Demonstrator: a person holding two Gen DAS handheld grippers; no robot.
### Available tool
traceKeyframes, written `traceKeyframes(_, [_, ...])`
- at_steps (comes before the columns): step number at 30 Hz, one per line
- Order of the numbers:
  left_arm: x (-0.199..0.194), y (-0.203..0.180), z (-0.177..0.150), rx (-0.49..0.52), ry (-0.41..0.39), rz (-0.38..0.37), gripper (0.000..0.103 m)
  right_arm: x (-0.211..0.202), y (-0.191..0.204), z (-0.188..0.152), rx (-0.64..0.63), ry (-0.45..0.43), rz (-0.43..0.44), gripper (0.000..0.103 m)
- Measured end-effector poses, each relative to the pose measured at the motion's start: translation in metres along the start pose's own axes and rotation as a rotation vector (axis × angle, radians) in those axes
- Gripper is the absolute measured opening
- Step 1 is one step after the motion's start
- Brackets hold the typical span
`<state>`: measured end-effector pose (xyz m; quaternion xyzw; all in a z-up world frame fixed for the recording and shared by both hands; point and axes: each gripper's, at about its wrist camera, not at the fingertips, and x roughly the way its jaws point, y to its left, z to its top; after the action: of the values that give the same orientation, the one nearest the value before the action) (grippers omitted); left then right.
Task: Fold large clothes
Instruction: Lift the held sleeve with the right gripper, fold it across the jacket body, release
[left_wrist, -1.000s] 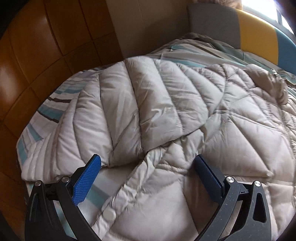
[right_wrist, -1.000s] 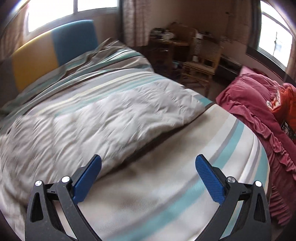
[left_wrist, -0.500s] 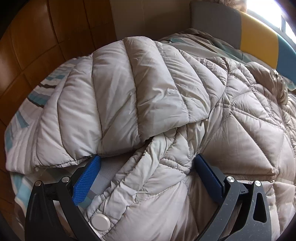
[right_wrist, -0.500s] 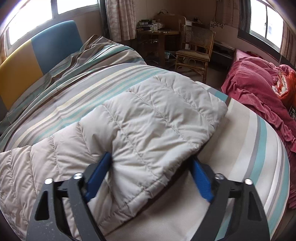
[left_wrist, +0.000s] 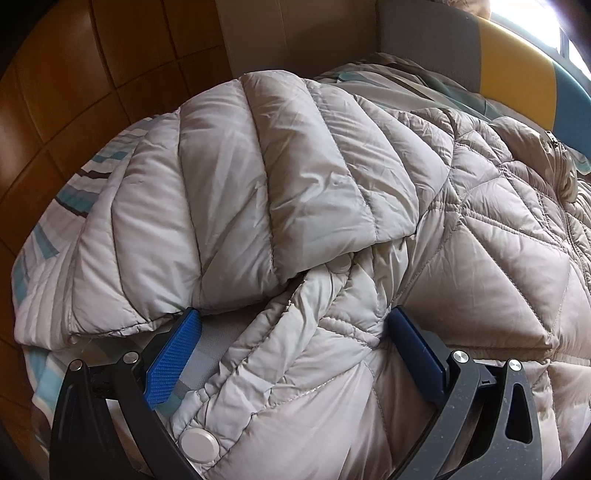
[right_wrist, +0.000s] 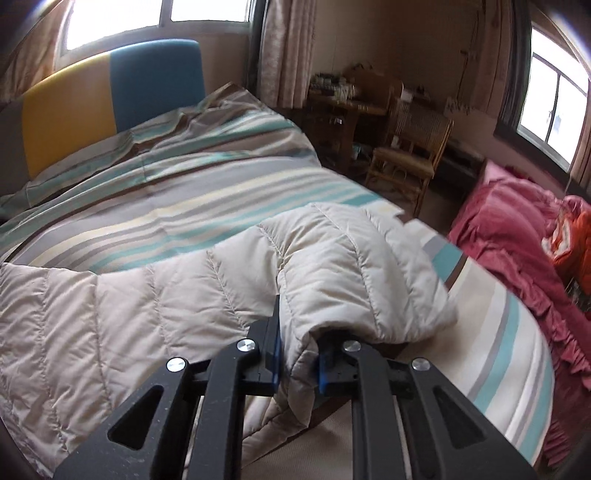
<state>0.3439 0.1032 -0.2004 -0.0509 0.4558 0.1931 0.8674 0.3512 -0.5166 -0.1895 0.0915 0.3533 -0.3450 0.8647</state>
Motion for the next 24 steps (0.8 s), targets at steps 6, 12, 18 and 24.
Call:
traceKeyframes(6, [0.0,0.0,0.0,-0.006,0.0,-0.007,0.1,-0.035,0.03,-0.005,-0.103,-0.106,0.021,0.012])
traceKeyframes(12, [0.0,0.001,-0.001,-0.012,0.0,-0.016,0.1,-0.086,0.089,-0.025,-0.319,-0.254,0.085,0.011])
traceKeyframes(18, [0.001,0.002,-0.001,-0.016,-0.001,-0.024,0.1,-0.131,0.155,-0.06,-0.557,-0.376,0.153,0.011])
traceKeyframes(24, [0.0,0.003,-0.002,-0.019,-0.002,-0.027,0.1,-0.167,0.216,-0.098,-0.825,-0.504,0.189,0.011])
